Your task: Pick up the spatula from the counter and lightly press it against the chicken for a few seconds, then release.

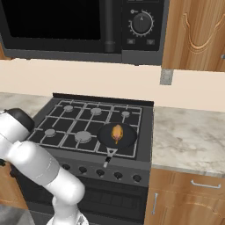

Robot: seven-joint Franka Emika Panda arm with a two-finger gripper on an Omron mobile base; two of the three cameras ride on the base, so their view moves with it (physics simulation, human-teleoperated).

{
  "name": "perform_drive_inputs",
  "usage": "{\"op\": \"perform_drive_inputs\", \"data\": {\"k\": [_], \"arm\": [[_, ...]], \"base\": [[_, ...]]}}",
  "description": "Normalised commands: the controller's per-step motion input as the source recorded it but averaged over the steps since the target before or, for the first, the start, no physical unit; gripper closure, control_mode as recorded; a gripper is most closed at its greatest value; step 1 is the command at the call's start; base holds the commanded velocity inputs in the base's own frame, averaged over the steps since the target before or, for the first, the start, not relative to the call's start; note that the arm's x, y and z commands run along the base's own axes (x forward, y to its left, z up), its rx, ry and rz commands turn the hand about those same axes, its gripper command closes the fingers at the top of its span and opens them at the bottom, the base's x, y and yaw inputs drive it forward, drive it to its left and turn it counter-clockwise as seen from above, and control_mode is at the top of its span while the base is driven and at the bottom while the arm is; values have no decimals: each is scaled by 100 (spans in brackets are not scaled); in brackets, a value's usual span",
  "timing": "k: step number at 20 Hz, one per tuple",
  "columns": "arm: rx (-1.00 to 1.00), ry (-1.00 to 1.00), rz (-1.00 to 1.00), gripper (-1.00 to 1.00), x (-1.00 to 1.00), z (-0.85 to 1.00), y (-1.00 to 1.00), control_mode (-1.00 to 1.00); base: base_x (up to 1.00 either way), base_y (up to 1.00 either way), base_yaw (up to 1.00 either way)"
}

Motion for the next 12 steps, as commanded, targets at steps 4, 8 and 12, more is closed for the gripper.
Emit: {"op": "perform_drive_inputs", "data": {"k": [4,8,12], "arm": [[0,3,0,-100,8,-22,10,-100],[0,4,-1,-100,14,-19,6,-100],[0,4,-1,-100,22,-15,7,-100]], "base": [[0,0,0],[0,0,0],[0,0,0]]}}
